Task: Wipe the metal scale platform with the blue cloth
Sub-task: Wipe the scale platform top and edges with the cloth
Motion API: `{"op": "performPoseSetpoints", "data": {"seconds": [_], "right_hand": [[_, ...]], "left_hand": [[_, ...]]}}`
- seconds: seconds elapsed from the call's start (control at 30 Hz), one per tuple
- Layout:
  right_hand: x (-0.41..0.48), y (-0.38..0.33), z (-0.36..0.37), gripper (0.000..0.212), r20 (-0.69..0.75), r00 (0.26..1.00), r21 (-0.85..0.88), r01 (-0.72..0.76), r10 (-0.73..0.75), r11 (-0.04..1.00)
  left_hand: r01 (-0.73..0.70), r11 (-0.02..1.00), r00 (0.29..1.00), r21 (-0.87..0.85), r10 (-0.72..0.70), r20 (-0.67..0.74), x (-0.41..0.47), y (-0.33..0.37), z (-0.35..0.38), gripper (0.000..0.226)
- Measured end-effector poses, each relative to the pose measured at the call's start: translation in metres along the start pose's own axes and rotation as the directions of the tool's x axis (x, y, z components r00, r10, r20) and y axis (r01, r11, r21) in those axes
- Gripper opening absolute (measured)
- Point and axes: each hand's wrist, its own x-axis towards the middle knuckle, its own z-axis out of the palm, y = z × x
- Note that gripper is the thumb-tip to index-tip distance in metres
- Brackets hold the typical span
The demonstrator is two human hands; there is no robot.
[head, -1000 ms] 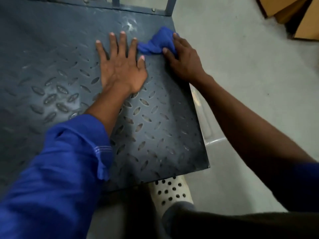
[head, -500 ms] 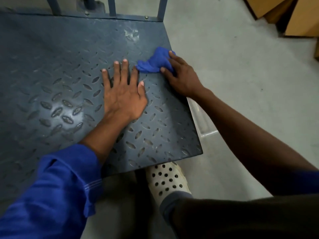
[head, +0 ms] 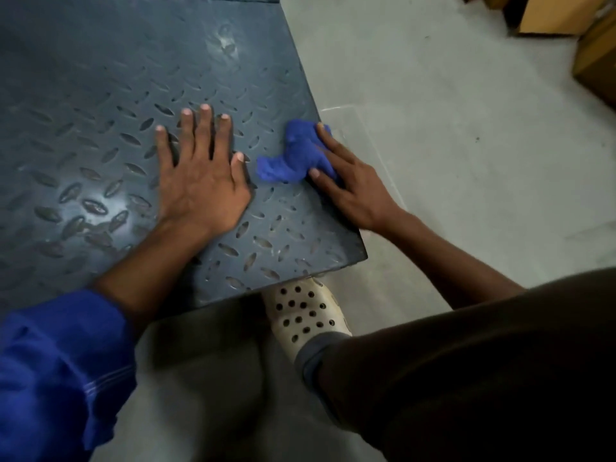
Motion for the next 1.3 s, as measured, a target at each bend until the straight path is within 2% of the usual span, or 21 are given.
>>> {"op": "performPoseSetpoints", "data": {"seconds": [0.1,0.23,0.33,0.4,0.5,0.57,0.63,0.67,0.73,0.77,0.83,0.87,1.0,1.07,1.13,1.2,1.3], "right_hand": [[0.001,-0.001,-0.001,0.055,-0.011,1.0,0.038,-0.024,0.025,0.999],[-0.083,-0.012,0.015,0.058,-0.045,0.999,0.084,-0.022,0.026,0.996],[-0.132,-0.015,0.03,0.055,-0.116,0.993,0.019,-0.015,0.017,1.0],[-0.138,-0.011,0.03,0.053,-0.12,0.993,-0.013,0.017,-0.019,1.0],[-0.116,-0.01,0.025,0.053,-0.051,0.998,0.042,0.035,-0.033,0.998],[-0.104,-0.01,0.031,0.053,-0.106,0.994,0.069,0.032,-0.025,0.997],[-0.112,-0.012,0.044,0.053,-0.176,0.983,0.004,0.045,-0.044,0.999],[-0.124,-0.009,0.049,0.056,-0.183,0.978,-0.078,0.086,-0.099,0.993],[-0.138,-0.003,0.052,0.06,-0.115,0.975,-0.186,0.165,-0.188,0.969],[-0.137,-0.001,0.051,0.061,-0.112,0.98,-0.121,0.149,-0.162,0.981],[-0.118,0.001,0.051,0.059,-0.182,0.983,0.148,0.04,-0.013,0.988],[-0.106,0.001,0.048,0.058,-0.224,0.974,0.208,0.016,0.032,0.978],[-0.109,-0.004,0.067,0.054,-0.302,0.953,0.117,0.0,0.036,0.993],[-0.134,-0.003,0.079,0.054,-0.296,0.953,-0.017,0.059,-0.061,0.998],[-0.137,0.008,0.076,0.055,-0.219,0.959,-0.127,0.153,-0.178,0.98],[-0.117,0.014,0.064,0.053,-0.234,0.951,-0.078,0.188,-0.201,0.979],[-0.111,0.008,0.067,0.055,-0.325,0.944,0.07,0.091,-0.064,0.993]], "left_hand": [[-0.028,0.999,0.999,-0.03,0.028,0.021,-0.01,0.002,-0.004,0.07],[-0.189,0.982,0.982,-0.02,0.189,0.016,-0.051,-0.01,-0.005,0.069],[-0.282,0.959,0.959,0.005,0.282,0.015,-0.083,-0.021,-0.007,0.068],[-0.295,0.955,0.955,0.018,0.295,0.015,-0.092,-0.021,-0.007,0.068],[-0.292,0.956,0.956,0.022,0.291,0.015,-0.092,-0.018,-0.005,0.068],[-0.307,0.951,0.952,0.028,0.307,0.004,-0.089,-0.018,-0.005,0.068],[-0.345,0.938,0.939,0.038,0.345,0.013,-0.086,-0.019,-0.006,0.068],[-0.367,0.93,0.93,0.037,0.366,0.023,-0.084,-0.022,-0.006,0.068],[-0.408,0.912,0.913,0.037,0.407,0.043,-0.078,-0.028,-0.007,0.069],[-0.427,0.903,0.903,0.039,0.425,0.058,-0.076,-0.032,-0.009,0.07],[-0.449,0.893,0.892,0.036,0.444,0.088,-0.072,-0.039,-0.011,0.07],[-0.454,0.89,0.888,0.034,0.449,0.093,-0.07,-0.041,-0.011,0.07],[-0.463,0.886,0.884,0.022,0.459,0.093,-0.064,-0.041,-0.013,0.069],[-0.457,0.889,0.887,0.022,0.454,0.081,-0.064,-0.041,-0.013,0.069],[-0.464,0.885,0.884,0.027,0.461,0.074,-0.065,-0.041,-0.014,0.068],[-0.465,0.885,0.884,0.036,0.462,0.067,-0.066,-0.04,-0.013,0.069],[-0.466,0.884,0.884,0.045,0.463,0.061,-0.065,-0.038,-0.013,0.069]]}}
